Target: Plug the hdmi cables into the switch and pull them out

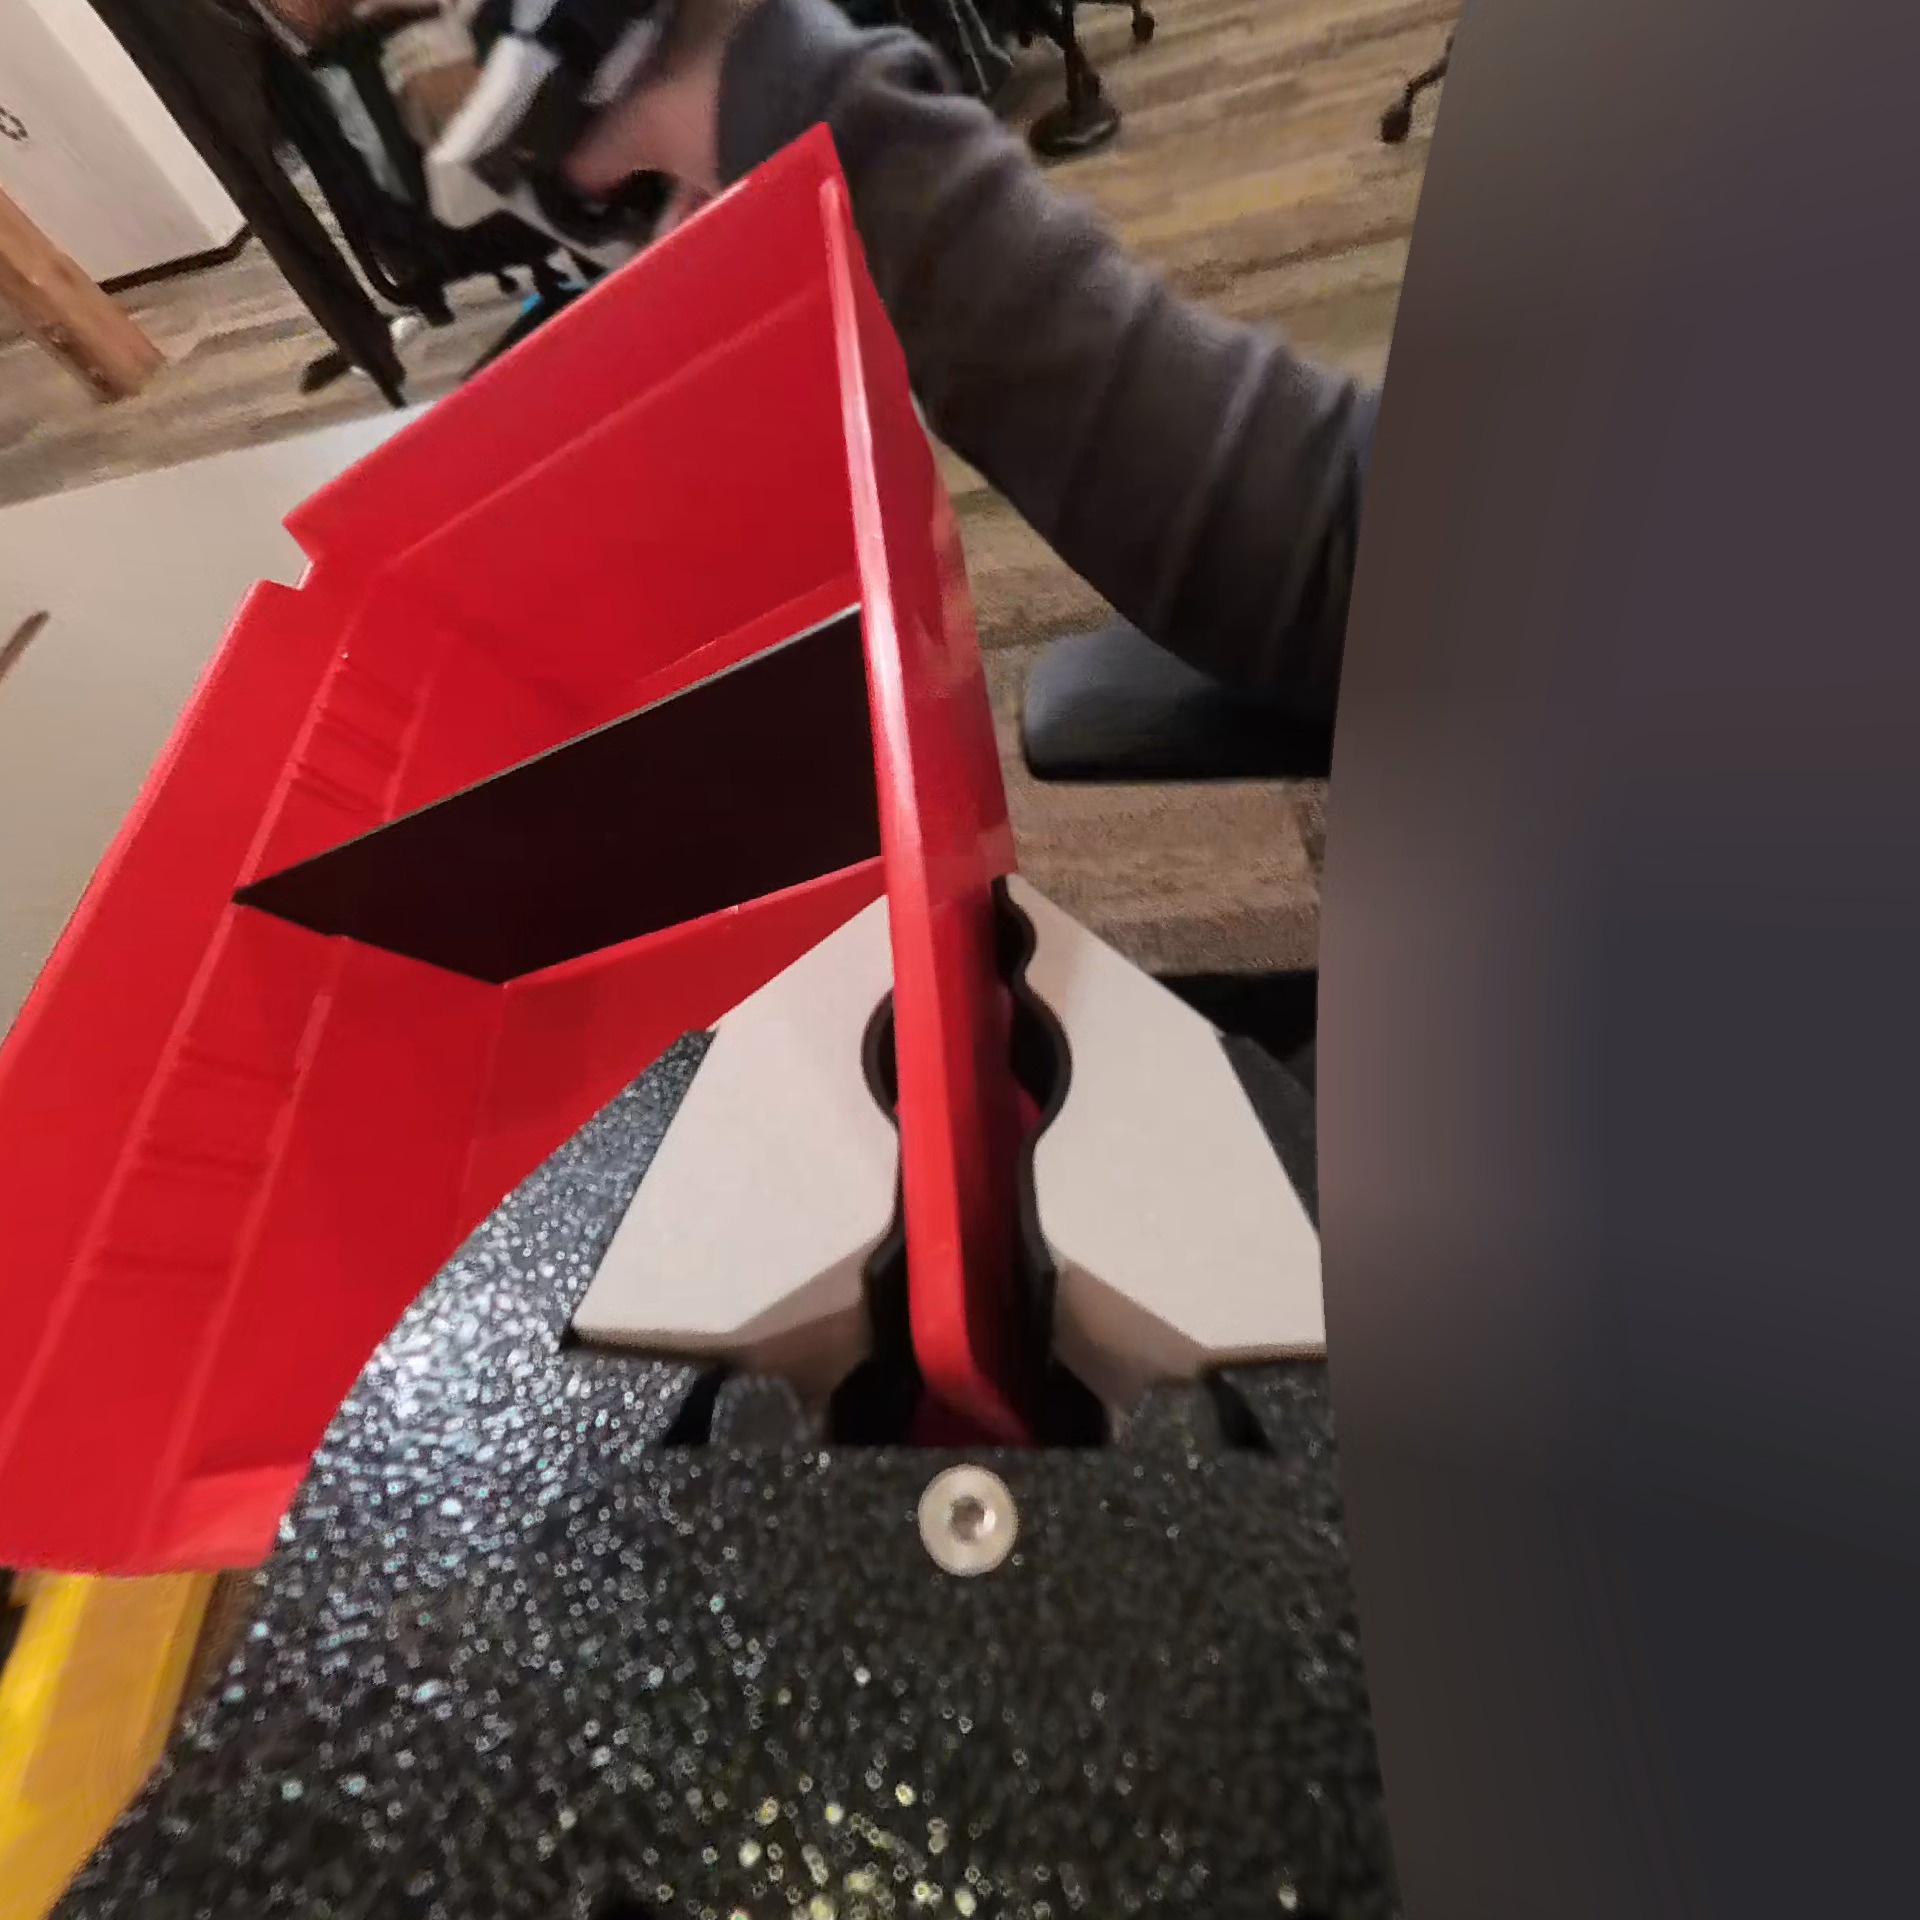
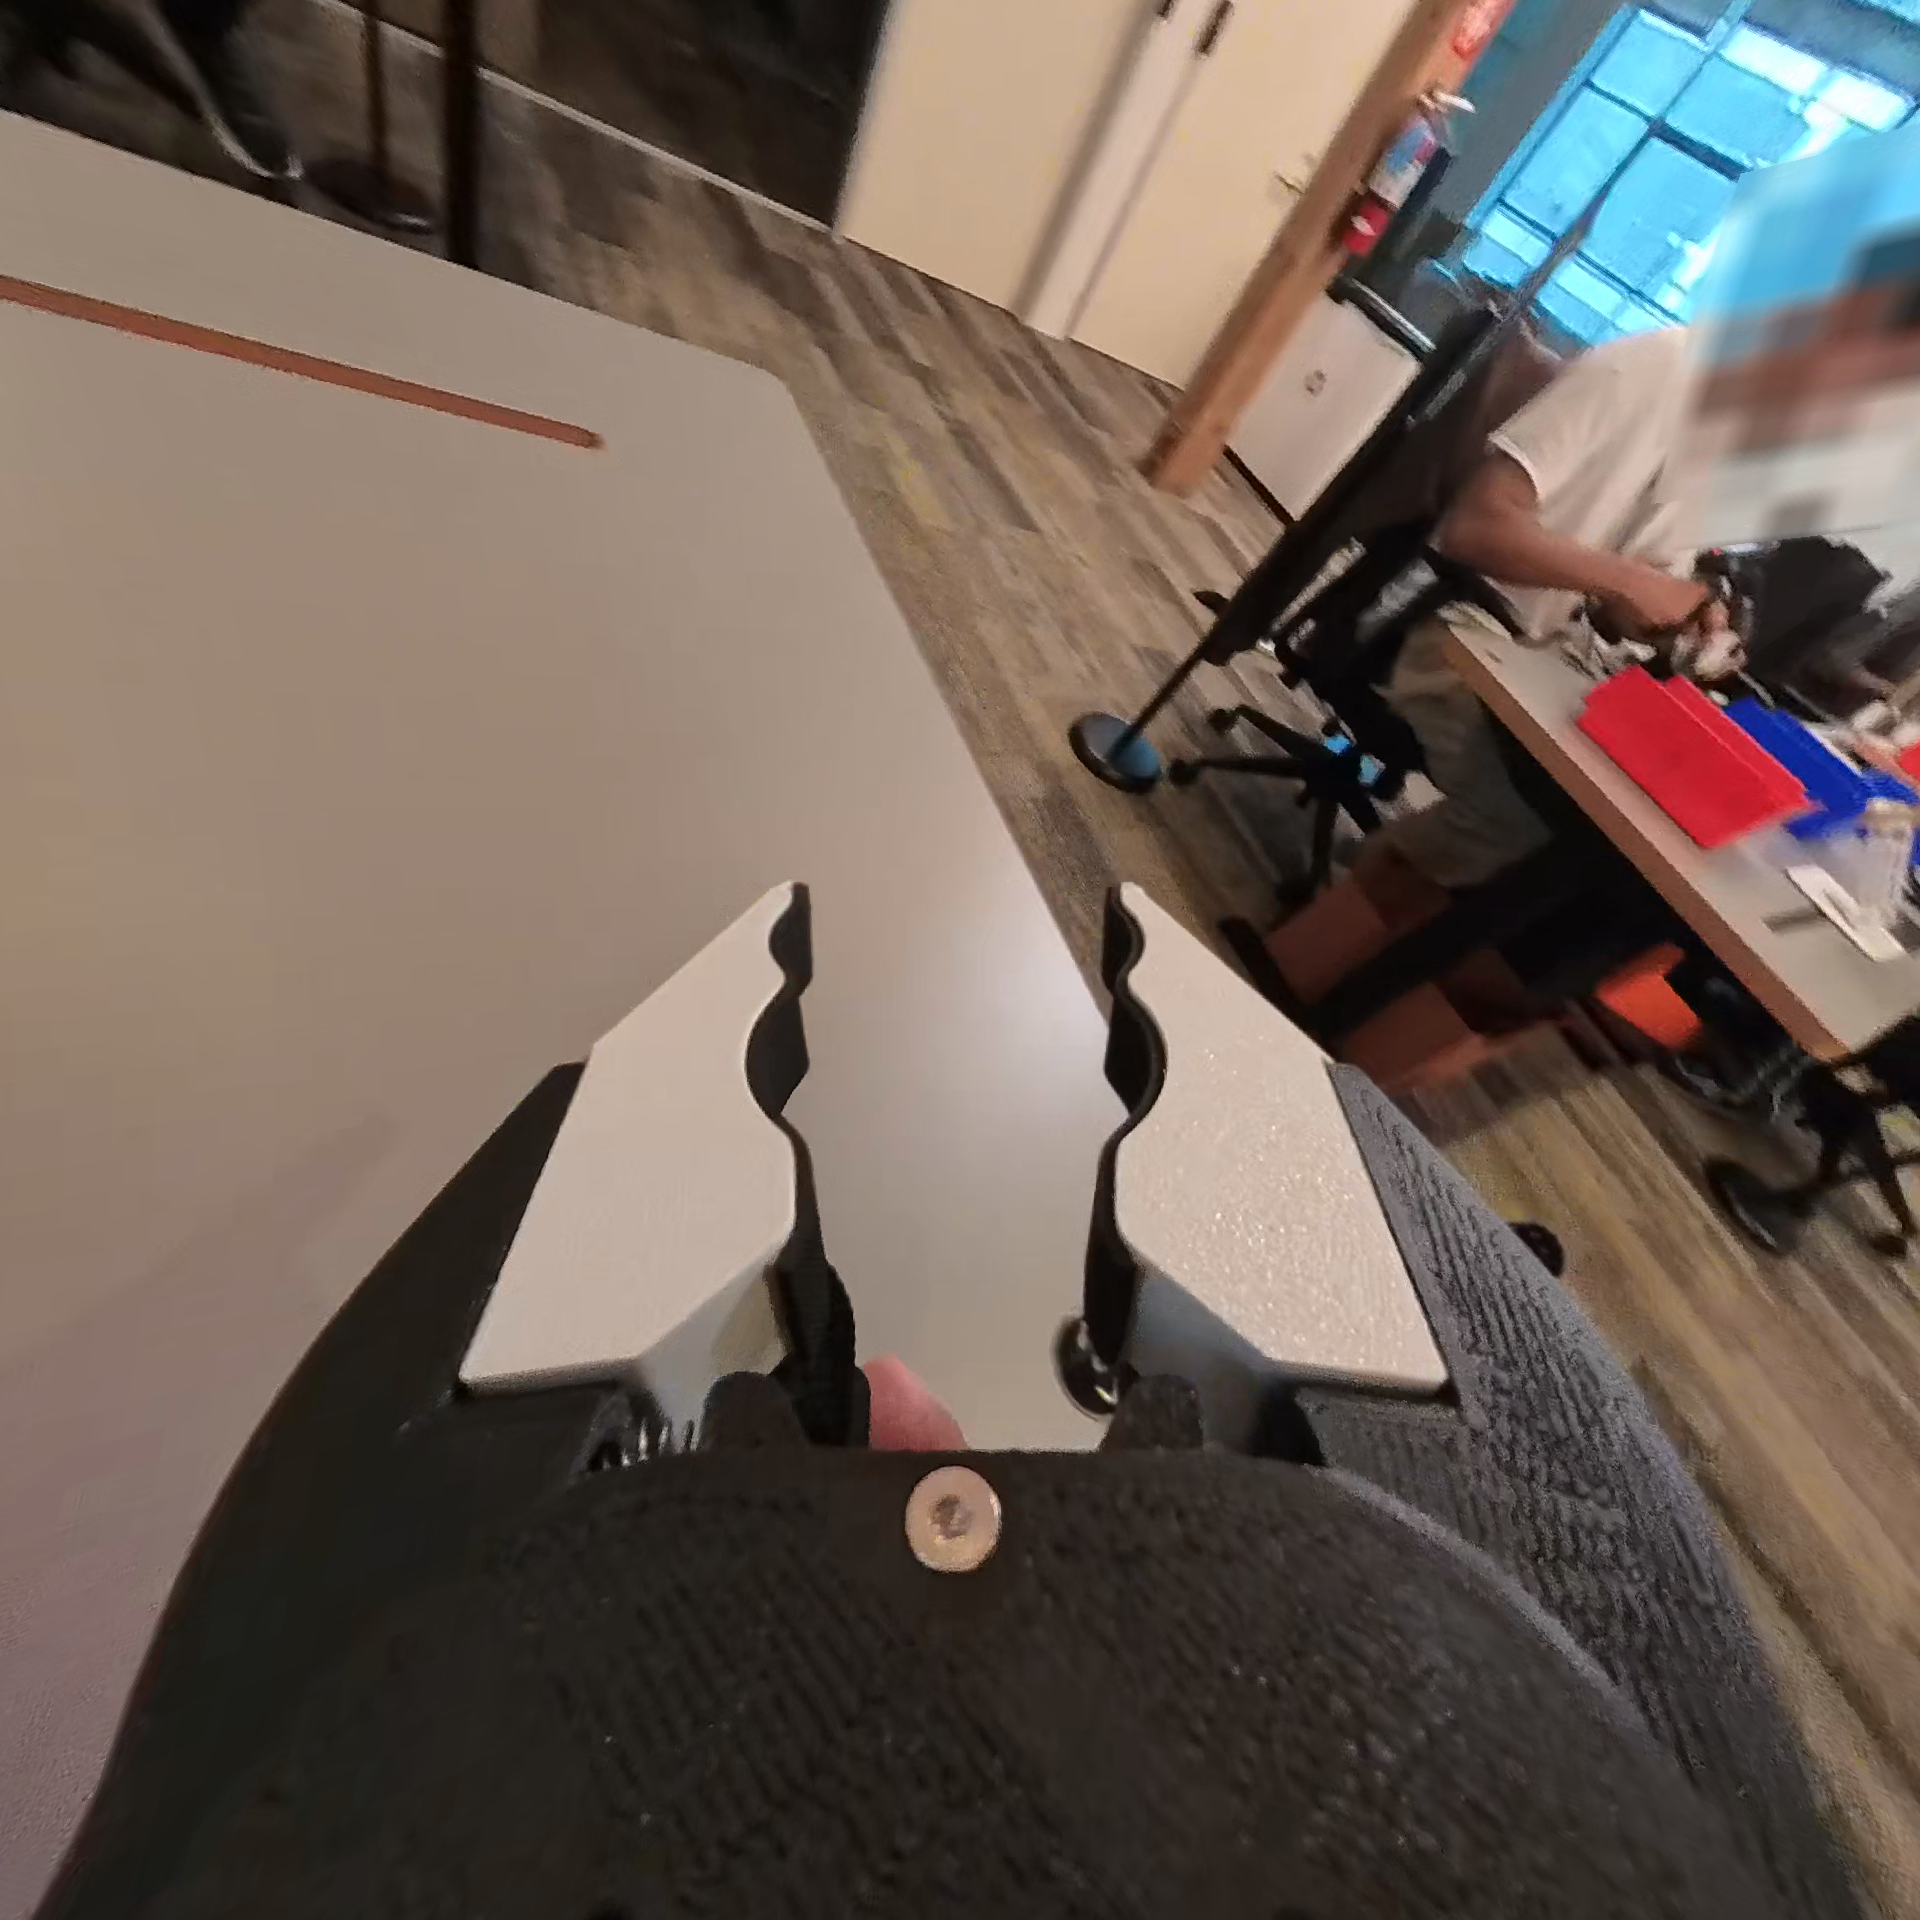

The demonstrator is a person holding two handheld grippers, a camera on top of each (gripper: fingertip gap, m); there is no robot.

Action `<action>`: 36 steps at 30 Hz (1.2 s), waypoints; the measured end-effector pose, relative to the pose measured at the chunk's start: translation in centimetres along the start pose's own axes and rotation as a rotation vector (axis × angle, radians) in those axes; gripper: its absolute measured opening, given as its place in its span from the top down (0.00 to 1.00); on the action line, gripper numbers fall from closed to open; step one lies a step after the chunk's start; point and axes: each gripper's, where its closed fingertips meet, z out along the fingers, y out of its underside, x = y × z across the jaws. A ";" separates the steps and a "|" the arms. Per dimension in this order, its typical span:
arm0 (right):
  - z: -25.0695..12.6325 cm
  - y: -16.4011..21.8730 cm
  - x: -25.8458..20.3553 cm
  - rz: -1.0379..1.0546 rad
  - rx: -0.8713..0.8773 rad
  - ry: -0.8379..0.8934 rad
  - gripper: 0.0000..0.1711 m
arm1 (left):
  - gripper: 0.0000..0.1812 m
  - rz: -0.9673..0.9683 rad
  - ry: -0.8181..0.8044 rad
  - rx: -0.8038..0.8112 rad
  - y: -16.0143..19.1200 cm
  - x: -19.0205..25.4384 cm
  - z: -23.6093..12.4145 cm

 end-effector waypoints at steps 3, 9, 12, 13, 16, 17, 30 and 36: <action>0.1 1.9 3.0 0.073 -0.026 0.041 0.69 | 0.95 -0.005 -0.052 0.011 -1.8 -2.9 4.0; 0.9 4.6 4.9 0.157 -0.077 0.040 0.69 | 0.96 0.013 -0.153 -0.046 -3.7 -8.1 11.8; 1.2 4.9 4.8 0.159 -0.082 0.031 0.69 | 0.96 -0.002 -0.211 -0.080 -3.9 -10.9 15.1; 1.2 4.8 4.7 0.155 -0.077 0.027 0.69 | 0.96 -0.007 -0.226 -0.090 -4.0 -11.6 16.1; 1.2 4.2 4.1 0.132 -0.052 0.001 0.69 | 0.96 -0.029 -0.245 -0.115 -3.8 -13.3 18.6; 1.2 3.9 3.7 0.120 -0.039 -0.018 0.69 | 0.96 -0.016 -0.251 -0.129 -3.6 -13.7 19.3; -7.2 -2.0 -6.4 -0.190 0.161 -0.554 0.61 | 0.55 0.129 -0.552 0.067 -3.7 -14.6 12.9; -11.9 -1.9 -14.7 -0.518 0.097 -0.744 0.48 | 0.52 0.010 -0.867 0.145 -0.6 -17.9 0.9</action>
